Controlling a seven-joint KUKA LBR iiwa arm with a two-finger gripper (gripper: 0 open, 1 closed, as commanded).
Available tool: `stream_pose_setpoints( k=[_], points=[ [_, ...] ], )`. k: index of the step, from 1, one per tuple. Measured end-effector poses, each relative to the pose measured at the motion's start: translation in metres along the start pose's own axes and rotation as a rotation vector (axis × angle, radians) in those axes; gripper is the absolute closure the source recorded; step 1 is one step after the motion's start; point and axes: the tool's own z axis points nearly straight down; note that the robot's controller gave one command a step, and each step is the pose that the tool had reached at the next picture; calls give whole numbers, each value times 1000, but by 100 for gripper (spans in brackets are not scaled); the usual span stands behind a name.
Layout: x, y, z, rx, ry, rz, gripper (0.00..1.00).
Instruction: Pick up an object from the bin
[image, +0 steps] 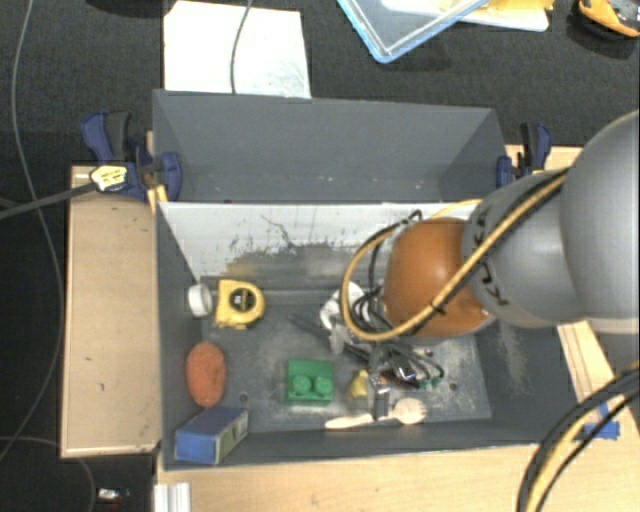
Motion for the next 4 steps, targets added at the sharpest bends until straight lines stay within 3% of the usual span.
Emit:
stream_pose_setpoints(
  k=[1,3,4],
  points=[
    [41,-19,-1,-6,14,69,100],
    [41,-19,-16,-6,13,66,100],
    [39,-20,-76,-6,13,63,100]
  ],
)
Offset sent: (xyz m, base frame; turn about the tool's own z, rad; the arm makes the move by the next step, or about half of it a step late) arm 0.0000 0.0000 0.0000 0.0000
